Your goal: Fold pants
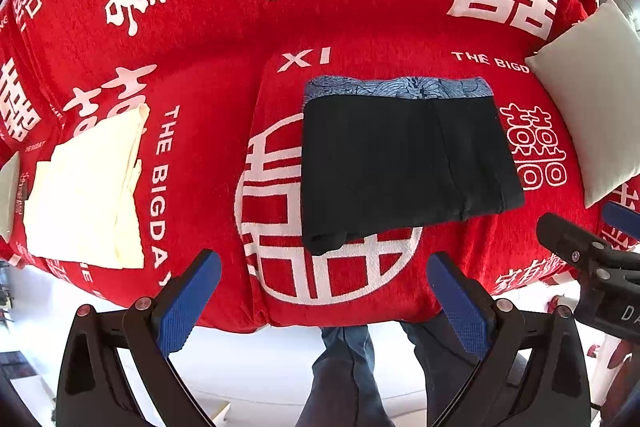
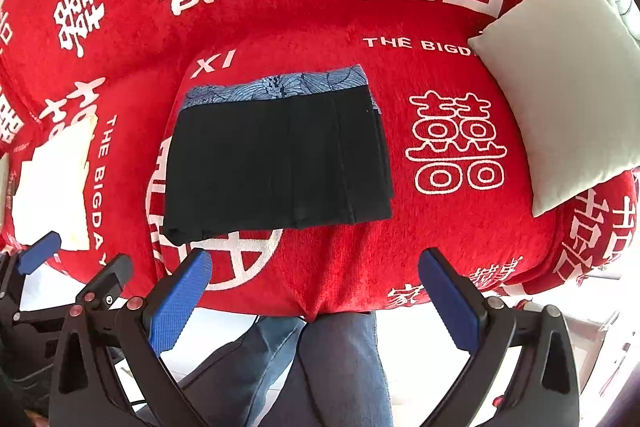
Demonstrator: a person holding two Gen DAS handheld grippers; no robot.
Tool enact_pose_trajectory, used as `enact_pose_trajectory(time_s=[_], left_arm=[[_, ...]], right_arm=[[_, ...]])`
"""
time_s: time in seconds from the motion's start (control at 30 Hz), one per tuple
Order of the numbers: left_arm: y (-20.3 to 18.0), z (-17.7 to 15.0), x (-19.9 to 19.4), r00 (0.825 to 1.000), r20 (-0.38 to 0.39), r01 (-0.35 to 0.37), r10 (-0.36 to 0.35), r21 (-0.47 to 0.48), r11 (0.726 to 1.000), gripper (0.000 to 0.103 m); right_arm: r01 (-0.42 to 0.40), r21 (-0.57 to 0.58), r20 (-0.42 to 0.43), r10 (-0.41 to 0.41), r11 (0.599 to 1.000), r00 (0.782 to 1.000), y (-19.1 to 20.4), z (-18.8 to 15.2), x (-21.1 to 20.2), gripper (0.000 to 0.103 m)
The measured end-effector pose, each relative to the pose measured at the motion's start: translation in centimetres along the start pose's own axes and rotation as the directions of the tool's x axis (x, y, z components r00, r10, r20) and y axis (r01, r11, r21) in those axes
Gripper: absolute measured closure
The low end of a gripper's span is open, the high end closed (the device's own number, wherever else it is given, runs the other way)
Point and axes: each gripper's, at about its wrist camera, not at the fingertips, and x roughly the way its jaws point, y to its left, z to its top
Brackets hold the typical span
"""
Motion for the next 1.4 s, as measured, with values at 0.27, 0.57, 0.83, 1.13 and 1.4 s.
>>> enact_pose_trajectory(time_s=[0.27, 0.57, 0.83, 1.13, 1.4], left_arm=[[0.13, -0.03, 0.00, 1.000, -0.005, -0.015, 0.015, 0.006, 1.000, 0.000], [0.19, -0.03, -0.09, 1.000, -0.003, -0.020, 0.020, 0.012, 1.000, 0.000], [0.18, -0.06, -0.14, 1.000, -0.002, -0.022, 0.022, 0.014, 1.000, 0.000], [0.21, -0.06, -0.18, 1.000, -0.001, -0.022, 0.022, 0.016, 1.000, 0.000], [0.15, -0.04, -0.15, 1.000, -0.003, -0.019, 0.019, 0.022, 1.000, 0.000]], right_arm=[[0.010, -0.005, 0.004, -0.010, 1.000, 1.000, 0.27, 0.05, -0.05, 0.000], [0.019, -0.008, 0.004, -0.019, 1.000, 1.000, 0.73, -0.08, -0.13, 0.000], [0.020, -0.008, 0.005, -0.020, 1.000, 1.000, 0.83, -0.10, -0.15, 0.000], [0.021, -0.010, 0.006, -0.021, 1.000, 1.000, 1.01, -0.08, -0.14, 0.000], [0.021, -0.013, 0.005, -0.021, 1.000, 1.000, 1.02, -0.08, -0.17, 0.000]])
